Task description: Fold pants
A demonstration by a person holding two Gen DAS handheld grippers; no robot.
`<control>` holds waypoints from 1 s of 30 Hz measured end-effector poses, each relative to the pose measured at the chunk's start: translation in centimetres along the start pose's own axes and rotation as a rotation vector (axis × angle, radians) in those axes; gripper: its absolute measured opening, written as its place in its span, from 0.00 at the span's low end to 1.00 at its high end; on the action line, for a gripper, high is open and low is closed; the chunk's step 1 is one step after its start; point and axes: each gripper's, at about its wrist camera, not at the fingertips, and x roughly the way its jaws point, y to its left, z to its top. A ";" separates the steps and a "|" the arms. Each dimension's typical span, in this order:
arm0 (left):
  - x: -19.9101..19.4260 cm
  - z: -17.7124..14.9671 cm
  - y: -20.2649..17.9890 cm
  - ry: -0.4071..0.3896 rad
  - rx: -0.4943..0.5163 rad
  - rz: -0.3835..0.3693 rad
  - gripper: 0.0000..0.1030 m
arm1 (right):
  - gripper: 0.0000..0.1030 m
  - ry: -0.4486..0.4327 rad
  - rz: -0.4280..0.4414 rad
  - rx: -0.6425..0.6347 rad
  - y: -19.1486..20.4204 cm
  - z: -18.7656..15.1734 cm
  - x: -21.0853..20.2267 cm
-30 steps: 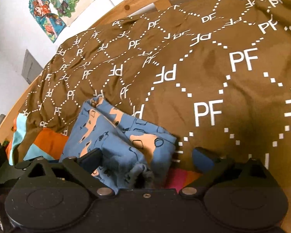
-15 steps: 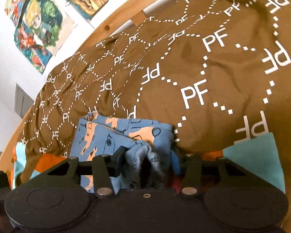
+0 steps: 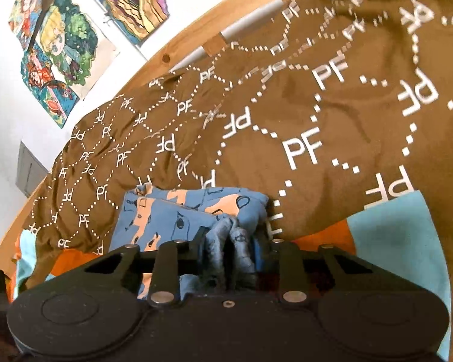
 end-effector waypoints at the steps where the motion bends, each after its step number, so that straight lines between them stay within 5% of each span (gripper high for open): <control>1: 0.0 0.0 -0.3 -0.003 0.015 0.007 0.23 | 0.26 -0.012 -0.018 -0.033 0.7 -0.1 -0.2; 12: -0.2 -0.3 -0.8 -0.019 0.031 0.031 0.18 | 0.24 -0.069 -0.115 -0.294 4.7 -0.8 -1.2; 21: -0.6 -0.1 -0.8 -0.035 0.036 0.016 0.15 | 0.23 -0.073 -0.139 -0.284 4.9 -1.1 -1.4; 30: -3.3 0.8 -3.2 -0.153 0.175 0.013 0.14 | 0.21 -0.091 -0.089 -0.353 7.9 2.1 -3.2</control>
